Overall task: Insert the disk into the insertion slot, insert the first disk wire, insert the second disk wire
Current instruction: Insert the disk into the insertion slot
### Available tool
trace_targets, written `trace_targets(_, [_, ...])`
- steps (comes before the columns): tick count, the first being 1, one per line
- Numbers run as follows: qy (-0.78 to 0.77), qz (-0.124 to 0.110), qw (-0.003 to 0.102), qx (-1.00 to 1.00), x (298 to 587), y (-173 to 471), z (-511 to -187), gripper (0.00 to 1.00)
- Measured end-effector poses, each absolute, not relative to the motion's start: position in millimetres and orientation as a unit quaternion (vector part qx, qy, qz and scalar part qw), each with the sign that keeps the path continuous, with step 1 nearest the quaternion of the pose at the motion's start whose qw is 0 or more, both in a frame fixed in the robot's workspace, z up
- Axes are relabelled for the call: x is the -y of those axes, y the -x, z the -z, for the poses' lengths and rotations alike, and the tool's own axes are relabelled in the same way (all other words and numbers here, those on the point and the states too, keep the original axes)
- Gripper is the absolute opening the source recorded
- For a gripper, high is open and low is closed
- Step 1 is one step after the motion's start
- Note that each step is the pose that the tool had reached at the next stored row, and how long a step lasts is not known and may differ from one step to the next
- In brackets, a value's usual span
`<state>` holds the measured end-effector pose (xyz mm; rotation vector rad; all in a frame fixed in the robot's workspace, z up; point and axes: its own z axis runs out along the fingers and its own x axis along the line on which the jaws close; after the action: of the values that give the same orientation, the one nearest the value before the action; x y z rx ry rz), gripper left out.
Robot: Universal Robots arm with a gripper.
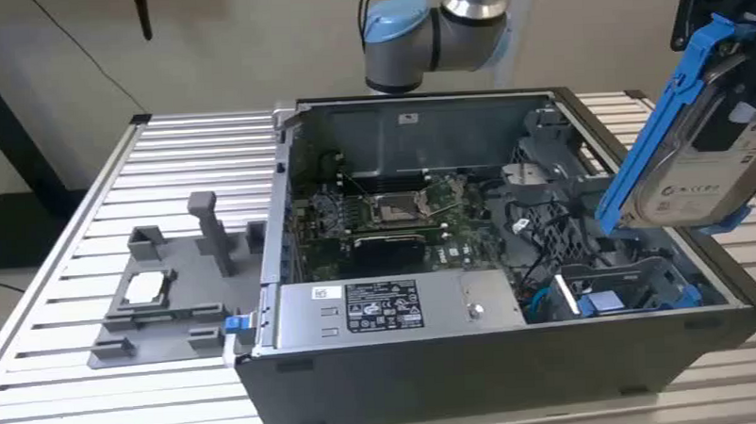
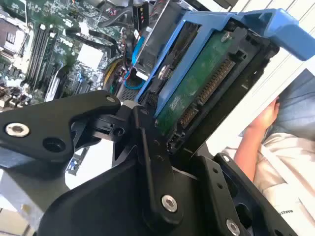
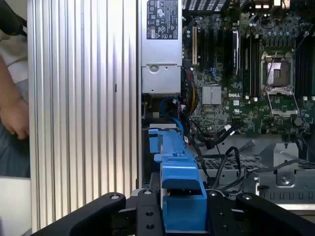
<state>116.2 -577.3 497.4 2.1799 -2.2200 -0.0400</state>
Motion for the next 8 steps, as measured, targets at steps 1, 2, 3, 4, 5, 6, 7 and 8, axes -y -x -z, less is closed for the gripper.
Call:
trace_targets(1, [-0.701, 0.013, 0.015, 0.713, 577.3, -116.2, -497.4, 0.32])
trace_targets(2, [-0.701, 0.013, 0.015, 0.713, 577.3, -116.2, -497.4, 0.32])
trace_targets(3, [-0.701, 0.013, 0.015, 0.713, 577.3, -116.2, -497.4, 0.32])
trace_targets(4, [-0.700, 0.013, 0.015, 0.713, 577.3, -116.2, -497.4, 0.32])
trace_targets(5, [-0.700, 0.013, 0.015, 0.713, 577.3, -116.2, -497.4, 0.32])
trace_targets(6, [-0.701, 0.013, 0.015, 0.713, 577.3, -116.2, -497.4, 0.32])
trace_targets(7, [-0.700, 0.013, 0.015, 0.713, 577.3, -116.2, -497.4, 0.32])
trace_targets(8, [-0.701, 0.013, 0.015, 0.713, 577.3, -116.2, -497.4, 0.32])
